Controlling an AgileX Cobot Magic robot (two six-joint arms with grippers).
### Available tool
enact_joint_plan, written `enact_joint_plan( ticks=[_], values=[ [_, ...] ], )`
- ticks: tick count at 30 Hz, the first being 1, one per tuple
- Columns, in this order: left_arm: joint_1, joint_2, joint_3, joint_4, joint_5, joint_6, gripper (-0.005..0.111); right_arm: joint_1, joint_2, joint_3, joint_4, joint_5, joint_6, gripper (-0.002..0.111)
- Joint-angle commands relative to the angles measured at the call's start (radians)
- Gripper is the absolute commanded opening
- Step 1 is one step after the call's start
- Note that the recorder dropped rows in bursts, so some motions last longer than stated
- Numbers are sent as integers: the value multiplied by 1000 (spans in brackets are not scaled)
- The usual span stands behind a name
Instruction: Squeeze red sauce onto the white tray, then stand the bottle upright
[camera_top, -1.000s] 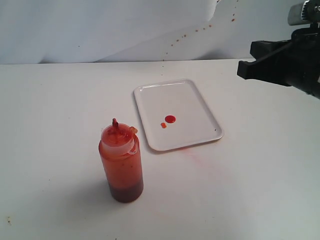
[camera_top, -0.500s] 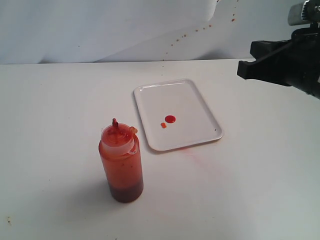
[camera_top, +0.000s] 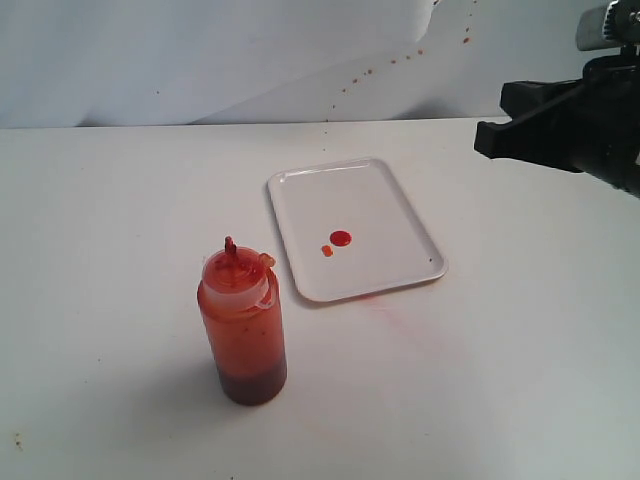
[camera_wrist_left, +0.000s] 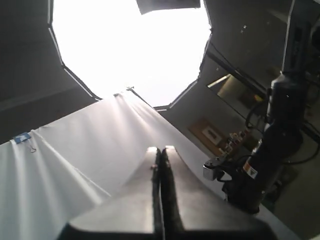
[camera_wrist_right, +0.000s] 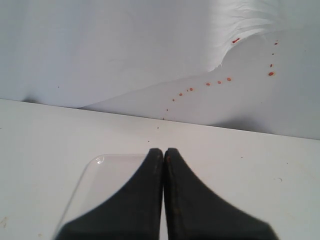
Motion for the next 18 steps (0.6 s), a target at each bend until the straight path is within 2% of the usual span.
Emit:
enact_joint_plan(
  ticks=[1, 13, 18],
  values=[
    [-6, -6, 35, -185, 6, 0, 0, -7, -7, 3, 1, -4, 2, 0],
    [-6, -6, 127, -718, 6, 3, 0, -7, -7, 3, 1, -4, 2, 0],
    [-6, -6, 142, -852, 6, 1, 0, -7, -7, 3, 1, -4, 2, 0]
  ],
)
